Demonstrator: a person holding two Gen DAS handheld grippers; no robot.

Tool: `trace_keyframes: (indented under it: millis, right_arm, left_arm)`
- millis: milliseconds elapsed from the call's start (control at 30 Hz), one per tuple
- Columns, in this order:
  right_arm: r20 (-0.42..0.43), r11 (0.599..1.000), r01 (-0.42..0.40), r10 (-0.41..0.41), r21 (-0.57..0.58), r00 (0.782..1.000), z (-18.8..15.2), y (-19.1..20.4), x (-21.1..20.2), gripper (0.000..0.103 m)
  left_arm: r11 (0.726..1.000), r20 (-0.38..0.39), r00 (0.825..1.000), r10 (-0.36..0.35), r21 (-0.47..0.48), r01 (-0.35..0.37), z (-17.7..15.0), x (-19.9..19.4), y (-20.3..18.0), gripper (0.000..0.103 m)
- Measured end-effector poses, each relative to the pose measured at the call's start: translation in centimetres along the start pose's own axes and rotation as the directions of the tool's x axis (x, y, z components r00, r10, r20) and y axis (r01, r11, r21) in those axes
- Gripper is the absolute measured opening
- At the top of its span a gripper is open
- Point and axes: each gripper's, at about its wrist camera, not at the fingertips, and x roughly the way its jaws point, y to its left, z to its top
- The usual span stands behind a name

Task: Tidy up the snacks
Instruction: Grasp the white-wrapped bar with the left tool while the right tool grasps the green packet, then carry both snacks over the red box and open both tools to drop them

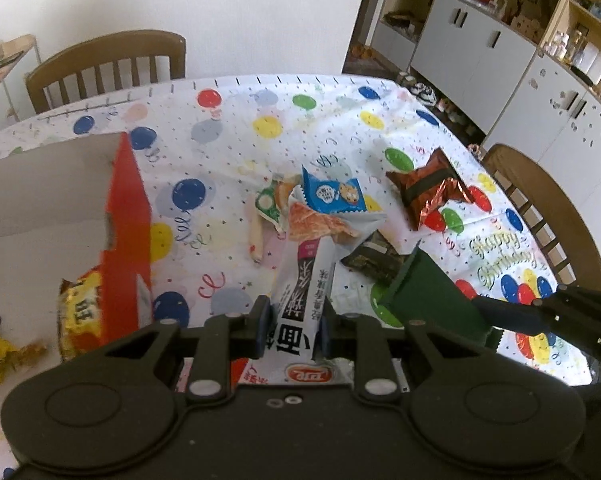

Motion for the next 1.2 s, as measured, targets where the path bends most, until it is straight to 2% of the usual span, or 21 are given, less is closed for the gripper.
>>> trace_keyframes:
  millis: [367, 633, 1200]
  right_arm:
    - [0.053, 0.998, -0.047, 0.049, -0.043, 0.997, 4.2, 4.9, -0.5, 0.046]
    - [0.073, 0.991, -0.084, 0.092, -0.099, 0.993, 6.8, 9.2, 0.8, 0.046]
    - [-0.009, 0.981, -0.109, 0.109, -0.157, 0.994, 9.5, 16.5, 7.3, 0.046]
  left_arm:
    - [0.997, 0.078, 0.996, 0.034, -0.065, -0.029, 0.5, -4.8, 3.0, 0.021]
    - [0.99, 0.112, 0.99, 0.085, -0.12, -0.071, 0.2, -7.6, 7.1, 0.021]
    - [0.961, 0.103, 0.973, 0.206, -0.208, -0.182, -0.5, -9.9, 17.0, 0.021]
